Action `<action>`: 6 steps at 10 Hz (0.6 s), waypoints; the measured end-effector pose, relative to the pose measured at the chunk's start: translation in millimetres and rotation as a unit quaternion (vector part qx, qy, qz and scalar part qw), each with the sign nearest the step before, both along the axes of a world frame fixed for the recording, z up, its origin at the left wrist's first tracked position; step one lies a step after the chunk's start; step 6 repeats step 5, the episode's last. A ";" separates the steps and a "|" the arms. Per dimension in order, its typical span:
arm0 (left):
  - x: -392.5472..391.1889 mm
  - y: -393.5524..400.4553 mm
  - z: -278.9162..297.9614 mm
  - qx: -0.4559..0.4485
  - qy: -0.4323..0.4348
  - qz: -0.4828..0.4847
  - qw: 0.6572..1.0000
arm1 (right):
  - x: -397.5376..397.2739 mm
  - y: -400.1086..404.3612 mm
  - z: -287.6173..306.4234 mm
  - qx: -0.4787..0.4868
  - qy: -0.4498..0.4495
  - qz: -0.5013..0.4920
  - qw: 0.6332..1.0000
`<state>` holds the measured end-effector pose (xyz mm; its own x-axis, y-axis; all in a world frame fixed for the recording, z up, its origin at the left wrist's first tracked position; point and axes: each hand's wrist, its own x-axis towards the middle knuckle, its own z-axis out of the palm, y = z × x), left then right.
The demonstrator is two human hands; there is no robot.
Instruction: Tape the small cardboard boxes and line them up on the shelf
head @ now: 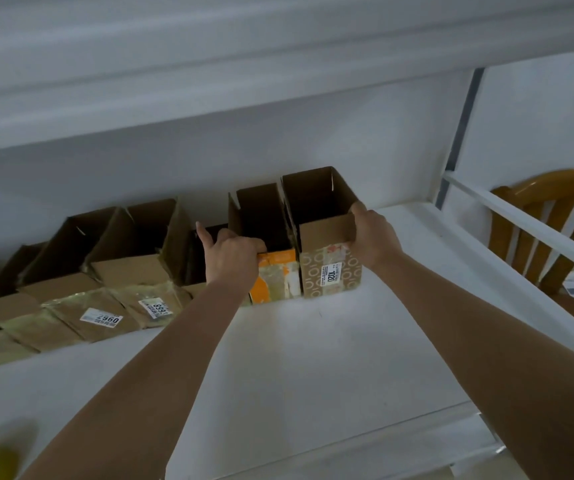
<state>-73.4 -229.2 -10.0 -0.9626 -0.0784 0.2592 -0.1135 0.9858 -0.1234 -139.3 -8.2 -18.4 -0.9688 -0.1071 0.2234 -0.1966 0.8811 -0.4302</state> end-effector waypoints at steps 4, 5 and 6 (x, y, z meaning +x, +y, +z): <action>-2.3 -1.8 1.1 0.007 -0.003 -0.010 1.000 | 2.9 -10.8 1.1 0.068 0.006 -0.068 0.995; -5.6 -6.1 0.0 -0.017 -0.017 -0.018 1.000 | 8.0 -10.2 2.8 0.069 0.022 -0.072 0.995; -5.6 -6.1 0.0 -0.017 -0.017 -0.018 1.000 | 8.0 -10.2 2.8 0.069 0.022 -0.072 0.995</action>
